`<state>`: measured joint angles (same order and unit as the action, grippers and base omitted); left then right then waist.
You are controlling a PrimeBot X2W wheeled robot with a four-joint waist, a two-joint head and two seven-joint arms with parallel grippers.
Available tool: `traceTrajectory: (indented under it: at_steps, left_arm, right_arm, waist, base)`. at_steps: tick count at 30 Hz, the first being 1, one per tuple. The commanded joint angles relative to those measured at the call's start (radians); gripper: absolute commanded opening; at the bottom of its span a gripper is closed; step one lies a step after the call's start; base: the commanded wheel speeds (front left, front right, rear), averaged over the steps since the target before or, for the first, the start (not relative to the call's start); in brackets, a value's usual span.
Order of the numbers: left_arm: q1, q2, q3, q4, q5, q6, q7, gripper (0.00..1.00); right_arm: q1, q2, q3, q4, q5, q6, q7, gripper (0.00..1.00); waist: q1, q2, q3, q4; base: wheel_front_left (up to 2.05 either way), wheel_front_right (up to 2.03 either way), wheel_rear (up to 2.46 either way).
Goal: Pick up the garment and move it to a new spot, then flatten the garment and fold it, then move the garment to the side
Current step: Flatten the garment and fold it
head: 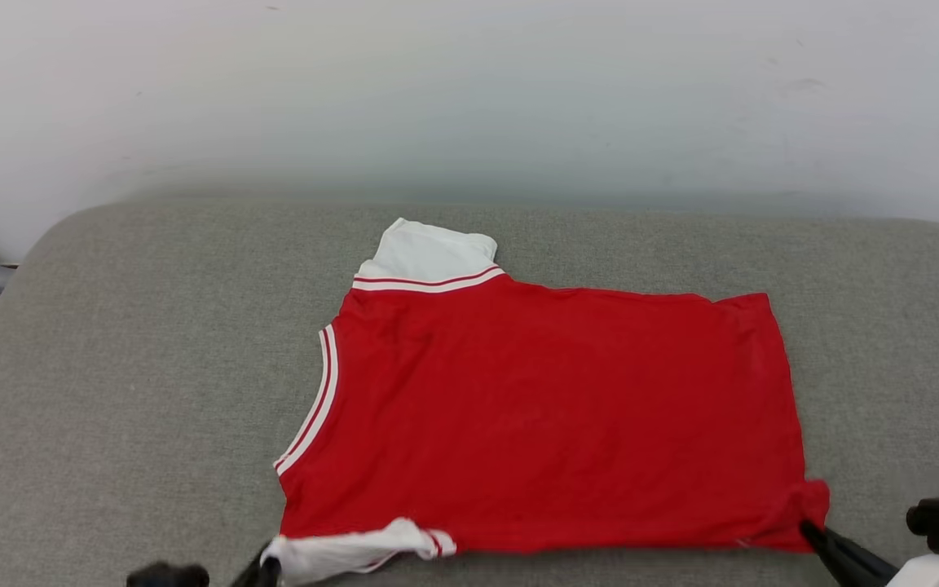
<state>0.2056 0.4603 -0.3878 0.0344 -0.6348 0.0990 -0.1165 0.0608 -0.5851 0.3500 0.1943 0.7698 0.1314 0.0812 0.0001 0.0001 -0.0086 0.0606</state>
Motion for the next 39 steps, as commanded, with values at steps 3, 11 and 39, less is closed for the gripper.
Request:
traceTrajectory:
  at_steps: [3, 11, 39]
  left_arm:
    - [-0.084, 0.026, -0.007, 0.017, 0.026, -0.020, 0.018, 0.00]
    - [-0.389, 0.061, -0.034, 0.139, 0.082, -0.117, 0.079, 0.00]
    - [-0.737, -0.041, -0.227, 0.746, 0.031, -0.229, -0.025, 0.68]
  right_arm:
    - [0.000, 0.018, -0.042, -0.026, -0.018, -0.001, 0.011, 0.00]
    - [-0.123, 0.072, -0.100, -0.063, -0.059, -0.001, 0.056, 0.00]
    - [-0.358, 0.119, 0.034, 0.203, -0.059, -0.001, 0.044, 0.44]
  waist:
    - [-0.0001, -0.0001, 0.011, -0.005]
    - [-0.0001, -0.0001, 0.111, -0.042]
    - [-0.0001, -0.0001, 0.230, -0.050]
  base:
    - [0.00, 0.00, 0.00]
    - [0.00, 0.00, 0.00]
    - [0.00, 0.00, 0.00]
